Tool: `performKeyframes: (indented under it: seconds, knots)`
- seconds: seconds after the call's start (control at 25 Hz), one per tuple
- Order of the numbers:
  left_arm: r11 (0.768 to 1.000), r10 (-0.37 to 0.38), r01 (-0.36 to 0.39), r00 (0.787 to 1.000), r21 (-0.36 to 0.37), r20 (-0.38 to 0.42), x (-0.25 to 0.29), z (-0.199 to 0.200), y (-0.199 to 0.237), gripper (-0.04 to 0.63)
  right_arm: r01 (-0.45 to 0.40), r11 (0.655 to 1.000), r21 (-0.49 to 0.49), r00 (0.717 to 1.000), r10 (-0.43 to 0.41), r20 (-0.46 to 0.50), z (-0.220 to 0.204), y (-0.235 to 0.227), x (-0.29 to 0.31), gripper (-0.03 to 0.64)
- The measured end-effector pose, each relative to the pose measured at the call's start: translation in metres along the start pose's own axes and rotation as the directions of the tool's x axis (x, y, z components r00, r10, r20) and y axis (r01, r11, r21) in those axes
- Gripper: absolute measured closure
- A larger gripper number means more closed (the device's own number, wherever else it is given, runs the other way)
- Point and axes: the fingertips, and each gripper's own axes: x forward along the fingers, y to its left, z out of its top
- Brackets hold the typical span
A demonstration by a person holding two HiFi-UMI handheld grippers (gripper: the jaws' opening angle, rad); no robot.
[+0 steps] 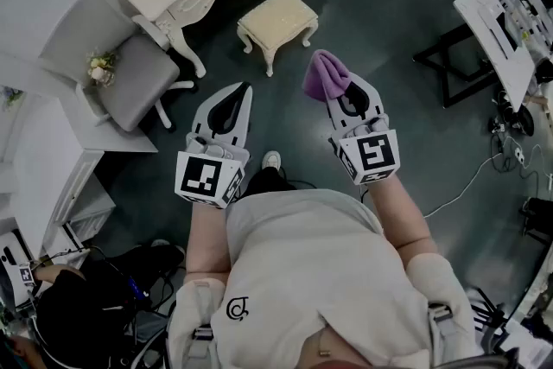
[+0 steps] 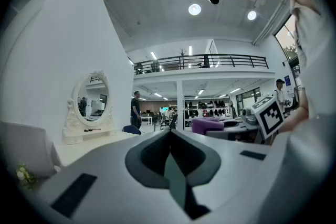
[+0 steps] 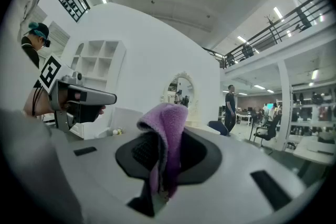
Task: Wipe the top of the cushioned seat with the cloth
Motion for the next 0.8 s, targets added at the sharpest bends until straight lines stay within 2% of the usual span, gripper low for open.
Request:
performKeyframes:
  seconds: [0.4, 0.64, 0.8]
  knots:
    - [0.999, -0.036, 0.037, 0.999, -0.001, 0.006, 0.025, 0.004, 0.041, 0.583, 0.032, 0.999, 0.005, 0.999, -0.032, -0.007, 0.002, -0.004, 0.040, 0.543]
    - [0.999, -0.049, 0.049, 0.999, 0.004, -0.001, 0.037, 0.000, 0.057, 0.581, 0.038, 0.998, 0.054, 0.999, -0.037, -0.016, -0.002, -0.004, 0.058, 0.540]
    - [0.998, -0.060, 0.060, 0.998, 0.000, 0.002, 0.048, -0.004, 0.078, 0.583, 0.053, 0.998, 0.034, 0.998, -0.052, -0.022, -0.004, -0.005, 0.081, 0.540]
